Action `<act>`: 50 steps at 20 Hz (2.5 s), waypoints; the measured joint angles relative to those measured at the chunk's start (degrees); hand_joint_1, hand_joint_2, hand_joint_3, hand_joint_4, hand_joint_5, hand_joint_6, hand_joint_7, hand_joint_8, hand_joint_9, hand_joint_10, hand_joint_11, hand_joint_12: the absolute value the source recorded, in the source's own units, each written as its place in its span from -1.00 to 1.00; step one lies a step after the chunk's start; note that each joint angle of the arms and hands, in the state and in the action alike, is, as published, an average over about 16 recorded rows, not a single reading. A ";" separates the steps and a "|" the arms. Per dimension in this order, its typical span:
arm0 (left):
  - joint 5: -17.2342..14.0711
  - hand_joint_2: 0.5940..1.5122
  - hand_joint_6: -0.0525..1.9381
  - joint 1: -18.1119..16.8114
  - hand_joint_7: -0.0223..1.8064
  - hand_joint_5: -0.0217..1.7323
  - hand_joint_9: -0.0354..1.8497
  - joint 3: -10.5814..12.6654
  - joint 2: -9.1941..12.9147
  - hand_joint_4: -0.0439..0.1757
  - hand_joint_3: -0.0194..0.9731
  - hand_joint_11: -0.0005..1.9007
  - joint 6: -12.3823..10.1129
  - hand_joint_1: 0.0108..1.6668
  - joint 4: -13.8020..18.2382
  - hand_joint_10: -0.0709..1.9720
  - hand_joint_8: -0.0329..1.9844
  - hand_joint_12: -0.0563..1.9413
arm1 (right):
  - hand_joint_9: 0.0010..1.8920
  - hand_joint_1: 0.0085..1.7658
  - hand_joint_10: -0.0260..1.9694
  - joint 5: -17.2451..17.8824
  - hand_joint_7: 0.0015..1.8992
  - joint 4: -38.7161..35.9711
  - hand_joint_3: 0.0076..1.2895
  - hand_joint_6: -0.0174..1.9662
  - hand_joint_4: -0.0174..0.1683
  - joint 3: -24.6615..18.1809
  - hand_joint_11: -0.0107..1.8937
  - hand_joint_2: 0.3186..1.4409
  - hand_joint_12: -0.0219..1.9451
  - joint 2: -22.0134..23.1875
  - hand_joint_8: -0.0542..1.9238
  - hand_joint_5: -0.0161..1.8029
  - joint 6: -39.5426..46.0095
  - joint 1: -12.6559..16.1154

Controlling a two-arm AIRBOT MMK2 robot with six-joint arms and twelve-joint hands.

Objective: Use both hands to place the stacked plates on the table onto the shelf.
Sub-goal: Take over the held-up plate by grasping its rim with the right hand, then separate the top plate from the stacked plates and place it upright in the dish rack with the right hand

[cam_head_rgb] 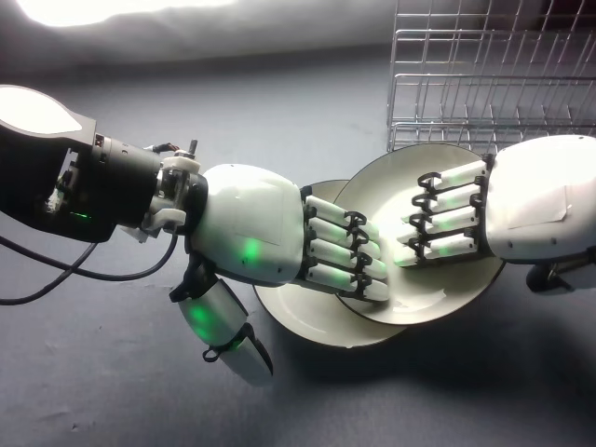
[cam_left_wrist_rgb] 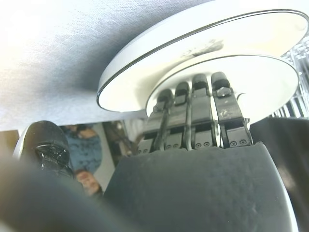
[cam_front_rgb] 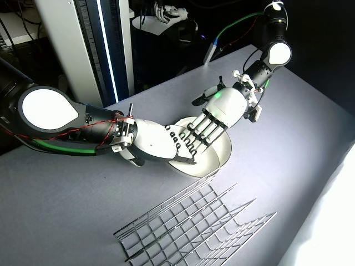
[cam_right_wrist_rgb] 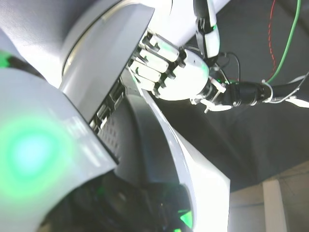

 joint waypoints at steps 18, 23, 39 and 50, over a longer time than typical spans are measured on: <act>-0.02 0.04 -0.94 -1.98 -0.96 -0.97 -0.94 -1.80 5.33 -0.58 -0.92 -0.98 -2.39 -0.99 -2.42 -0.92 -0.98 -0.94 | -0.09 0.42 -0.15 2.57 -0.06 1.13 -0.99 -0.52 -0.90 -1.26 -0.36 0.17 0.23 -0.28 -0.71 -0.11 -0.43 2.17; -0.34 0.04 -0.93 -3.40 -0.96 -0.96 -0.94 -4.42 11.04 -0.58 -0.92 -0.98 -3.95 -0.99 -4.06 -0.92 -0.98 -0.94 | -0.07 0.43 0.10 1.91 -0.02 1.25 -0.99 -0.43 -0.89 -3.01 -0.36 0.16 0.23 0.19 -0.54 -0.08 -0.24 4.73; -0.99 0.04 -0.93 -2.94 -0.96 -0.96 -0.94 -8.09 26.13 -0.58 -0.92 -0.98 -4.03 -0.99 -0.91 -0.92 -0.98 -0.94 | -0.06 0.52 0.22 -0.84 0.16 11.16 -0.99 -0.12 -0.84 -8.82 -0.38 0.19 0.25 1.76 -0.15 0.07 0.12 13.05; 0.32 0.05 -0.94 -1.45 -0.96 -0.96 -0.94 -6.86 27.56 -0.58 -0.92 -0.98 -1.88 -0.99 0.10 -0.92 -0.98 -0.94 | -0.09 0.54 0.25 -1.07 0.15 22.48 -0.99 -0.08 -0.85 -9.42 -0.43 0.21 0.30 2.08 -0.15 0.06 0.06 14.47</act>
